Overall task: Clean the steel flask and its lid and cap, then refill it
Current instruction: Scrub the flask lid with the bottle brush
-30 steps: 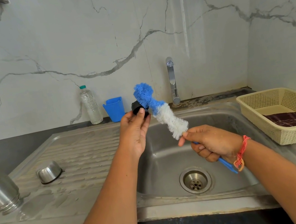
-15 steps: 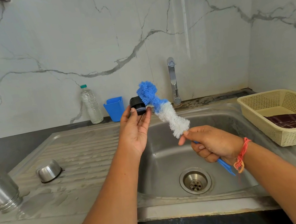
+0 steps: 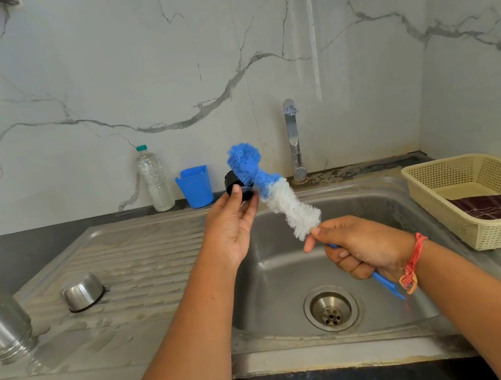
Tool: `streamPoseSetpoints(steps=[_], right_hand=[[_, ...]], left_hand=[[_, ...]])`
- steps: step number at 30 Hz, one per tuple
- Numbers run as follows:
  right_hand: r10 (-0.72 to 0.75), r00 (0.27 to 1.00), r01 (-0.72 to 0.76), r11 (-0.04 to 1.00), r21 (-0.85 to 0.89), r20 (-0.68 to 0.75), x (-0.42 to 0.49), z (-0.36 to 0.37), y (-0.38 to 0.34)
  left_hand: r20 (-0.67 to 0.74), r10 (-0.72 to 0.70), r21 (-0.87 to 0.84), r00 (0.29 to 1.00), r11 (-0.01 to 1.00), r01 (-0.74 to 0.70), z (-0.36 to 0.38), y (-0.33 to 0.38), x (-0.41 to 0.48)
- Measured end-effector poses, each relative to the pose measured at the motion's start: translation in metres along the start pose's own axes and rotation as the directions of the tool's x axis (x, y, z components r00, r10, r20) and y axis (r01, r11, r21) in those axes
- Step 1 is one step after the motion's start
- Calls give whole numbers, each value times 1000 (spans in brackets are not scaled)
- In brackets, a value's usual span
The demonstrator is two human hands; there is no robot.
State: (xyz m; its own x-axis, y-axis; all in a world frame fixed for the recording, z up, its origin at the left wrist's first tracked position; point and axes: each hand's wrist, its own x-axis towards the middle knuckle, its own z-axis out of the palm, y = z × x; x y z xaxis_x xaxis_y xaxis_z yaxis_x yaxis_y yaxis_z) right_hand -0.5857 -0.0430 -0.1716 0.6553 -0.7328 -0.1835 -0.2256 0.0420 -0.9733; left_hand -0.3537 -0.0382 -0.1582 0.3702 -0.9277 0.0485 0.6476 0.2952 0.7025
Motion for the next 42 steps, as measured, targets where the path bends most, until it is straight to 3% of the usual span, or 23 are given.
streamPoseSetpoints(steps=[6,11,16,19,31,42], right_hand=[[24,1000,-24,1000,3,5,-3,-3,1],[12,1000,-11,999,51,-24,2,-1,1],[35,999,-35,999,15,22,-1,1,2],[18,1000,-17,1000,21,-17,2,3,1],[-11,999,12,999,32,-49,0,2,0],[44,997,-41,998,-36,66,-1,3,1]], left_hand=[[-90,81,-17,993,996,-83,-4,2,4],[-16,91,152,996,984,-87,0,-6,1],[-114,132,65,985,990,-125,-5,-1,4],[-96,84,79,992,994,-77,-1,-6,1],[-27,3,-158,1000,987,-7,4,-1,2],[-121,35,-108,992,993,-49,-5,0,4]])
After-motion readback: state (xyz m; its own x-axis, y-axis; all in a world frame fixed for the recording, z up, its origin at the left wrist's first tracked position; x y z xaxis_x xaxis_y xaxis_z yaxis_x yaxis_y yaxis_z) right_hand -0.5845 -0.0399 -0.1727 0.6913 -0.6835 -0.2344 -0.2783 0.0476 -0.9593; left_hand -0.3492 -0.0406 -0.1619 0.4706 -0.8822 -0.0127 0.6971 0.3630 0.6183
